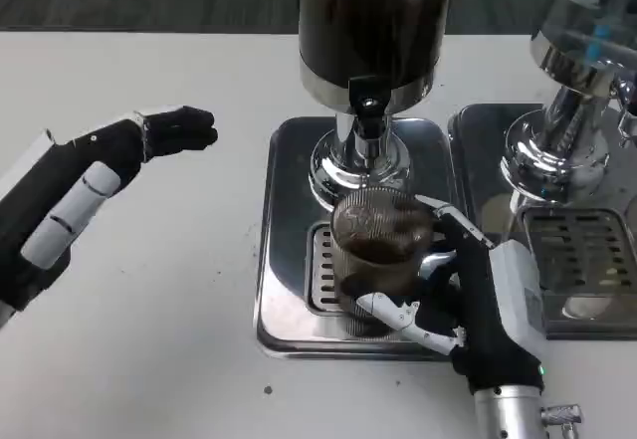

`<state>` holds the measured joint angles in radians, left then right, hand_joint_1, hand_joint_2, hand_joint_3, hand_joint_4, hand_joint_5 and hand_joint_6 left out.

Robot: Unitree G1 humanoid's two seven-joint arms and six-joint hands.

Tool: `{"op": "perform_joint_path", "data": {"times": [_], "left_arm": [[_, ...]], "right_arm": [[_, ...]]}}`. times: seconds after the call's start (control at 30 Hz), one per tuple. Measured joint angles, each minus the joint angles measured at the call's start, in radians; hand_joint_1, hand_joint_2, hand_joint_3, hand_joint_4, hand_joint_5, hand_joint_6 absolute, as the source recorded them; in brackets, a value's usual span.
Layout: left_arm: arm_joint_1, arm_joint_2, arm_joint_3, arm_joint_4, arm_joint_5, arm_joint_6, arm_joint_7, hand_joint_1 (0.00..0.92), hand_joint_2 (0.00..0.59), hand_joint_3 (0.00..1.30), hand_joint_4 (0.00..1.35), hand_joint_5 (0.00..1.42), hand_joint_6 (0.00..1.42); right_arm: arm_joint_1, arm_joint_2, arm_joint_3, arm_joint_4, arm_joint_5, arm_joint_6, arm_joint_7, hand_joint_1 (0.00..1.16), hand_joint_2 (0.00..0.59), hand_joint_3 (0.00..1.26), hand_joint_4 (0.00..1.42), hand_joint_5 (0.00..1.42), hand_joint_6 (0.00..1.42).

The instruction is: Grasp the cup under the faucet to collect the drink, then remove the cup.

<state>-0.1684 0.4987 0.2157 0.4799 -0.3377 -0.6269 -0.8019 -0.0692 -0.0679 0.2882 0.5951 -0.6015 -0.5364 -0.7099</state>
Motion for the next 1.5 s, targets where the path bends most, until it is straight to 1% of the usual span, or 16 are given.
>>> {"op": "perform_joint_path", "data": {"times": [0.13, 0.3, 0.47, 0.67, 0.93, 1.03, 1.23, 1.5], "left_arm": [[-0.001, -0.002, 0.000, 0.005, 0.001, 0.000, 0.000, 0.000, 0.237, 0.32, 0.30, 0.24, 0.16], [-0.004, -0.006, 0.000, 0.013, 0.004, 0.000, 0.000, 0.000, 0.234, 0.32, 0.30, 0.24, 0.16], [-0.008, -0.010, -0.002, 0.024, 0.022, -0.001, 0.000, 0.000, 0.231, 0.32, 0.30, 0.24, 0.16], [-0.029, -0.023, -0.005, 0.054, 0.037, -0.019, 0.000, 0.000, 0.230, 0.31, 0.29, 0.24, 0.16], [-0.038, -0.036, -0.021, 0.110, 0.068, -0.046, 0.000, 0.000, 0.225, 0.31, 0.29, 0.24, 0.16], [-0.040, -0.038, -0.027, 0.124, 0.074, -0.056, 0.001, 0.000, 0.223, 0.31, 0.29, 0.24, 0.16], [-0.042, -0.039, -0.034, 0.137, 0.081, -0.088, 0.011, 0.000, 0.220, 0.30, 0.29, 0.23, 0.16], [-0.042, -0.047, -0.046, 0.146, 0.107, -0.113, 0.017, 0.000, 0.220, 0.30, 0.29, 0.23, 0.16]], "right_arm": [[0.008, -0.008, -0.002, -0.007, -0.001, 0.000, -0.008, 0.66, 0.218, 0.58, 0.66, 0.75, 0.98], [0.013, -0.012, -0.005, -0.007, -0.002, -0.003, -0.022, 0.66, 0.227, 0.60, 0.69, 0.79, 1.04], [0.018, -0.018, -0.009, -0.019, -0.003, -0.019, -0.048, 0.67, 0.219, 0.62, 0.71, 0.81, 1.08], [0.042, -0.025, -0.019, -0.062, -0.004, -0.030, -0.066, 0.68, 0.217, 0.63, 0.72, 0.83, 1.10], [0.084, -0.053, -0.045, -0.129, -0.003, -0.033, -0.065, 0.68, 0.217, 0.64, 0.73, 0.85, 1.12], [0.100, -0.061, -0.054, -0.143, -0.002, -0.034, -0.062, 0.68, 0.217, 0.64, 0.74, 0.85, 1.13], [0.163, -0.067, -0.083, -0.221, 0.004, -0.035, -0.035, 0.69, 0.218, 0.64, 0.74, 0.86, 1.13], [0.230, -0.077, -0.109, -0.340, 0.006, -0.029, 0.034, 0.70, 0.211, 0.64, 0.73, 0.86, 1.15]]}}
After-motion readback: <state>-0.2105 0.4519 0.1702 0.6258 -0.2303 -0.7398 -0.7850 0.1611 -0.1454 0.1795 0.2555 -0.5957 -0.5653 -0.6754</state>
